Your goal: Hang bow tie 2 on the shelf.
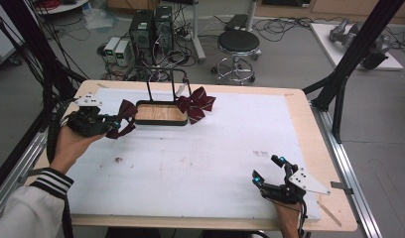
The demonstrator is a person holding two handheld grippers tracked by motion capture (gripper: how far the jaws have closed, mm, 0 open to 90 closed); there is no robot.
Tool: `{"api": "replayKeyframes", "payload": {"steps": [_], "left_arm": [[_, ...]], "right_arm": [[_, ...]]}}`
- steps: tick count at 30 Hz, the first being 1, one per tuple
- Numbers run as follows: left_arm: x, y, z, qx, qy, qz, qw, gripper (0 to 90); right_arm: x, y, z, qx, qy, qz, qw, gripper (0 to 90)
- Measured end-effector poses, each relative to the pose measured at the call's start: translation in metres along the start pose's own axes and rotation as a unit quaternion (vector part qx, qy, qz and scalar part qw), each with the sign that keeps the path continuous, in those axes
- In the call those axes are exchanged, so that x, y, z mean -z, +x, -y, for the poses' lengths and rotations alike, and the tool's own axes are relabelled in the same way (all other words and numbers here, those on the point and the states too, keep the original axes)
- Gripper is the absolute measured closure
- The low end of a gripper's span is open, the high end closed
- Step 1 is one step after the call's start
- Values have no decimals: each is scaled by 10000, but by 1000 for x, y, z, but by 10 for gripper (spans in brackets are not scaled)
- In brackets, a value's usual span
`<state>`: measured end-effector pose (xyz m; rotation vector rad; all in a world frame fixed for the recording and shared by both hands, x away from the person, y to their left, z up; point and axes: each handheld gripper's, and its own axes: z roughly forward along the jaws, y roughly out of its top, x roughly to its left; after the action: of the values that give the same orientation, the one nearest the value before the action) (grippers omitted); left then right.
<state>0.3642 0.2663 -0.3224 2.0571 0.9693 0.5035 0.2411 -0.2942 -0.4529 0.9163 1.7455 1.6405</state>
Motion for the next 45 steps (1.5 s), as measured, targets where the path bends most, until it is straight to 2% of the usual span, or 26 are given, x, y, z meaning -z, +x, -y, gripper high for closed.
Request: {"api": "replayKeyframes", "payload": {"steps": [4, 9, 22, 33, 40, 45], "left_arm": [[-4, 1, -9, -29, -97, 52, 9999, 758], [-9, 5, -20, 48, -242, 96, 9996, 758], [-26, 10, -46, 42, -394, 237, 9989, 758], [-35, 16, -67, 58, -664, 146, 9977, 757], [-38, 20, -76, 246, -899, 36, 9956, 758], [-40, 22, -83, 282, -998, -56, 9946, 758]], "right_arm": [[0, 0, 0, -15, -1, -6, 10000, 116], [0, 0, 0, -10, 2, 2, 10000, 116], [0, 0, 0, -14, -5, -5, 10000, 116], [0, 0, 0, -18, -4, -6, 10000, 116], [0, -1, 0, 11, -35, -3, 10000, 116], [0, -1, 0, 10, -30, -11, 10000, 116]]}}
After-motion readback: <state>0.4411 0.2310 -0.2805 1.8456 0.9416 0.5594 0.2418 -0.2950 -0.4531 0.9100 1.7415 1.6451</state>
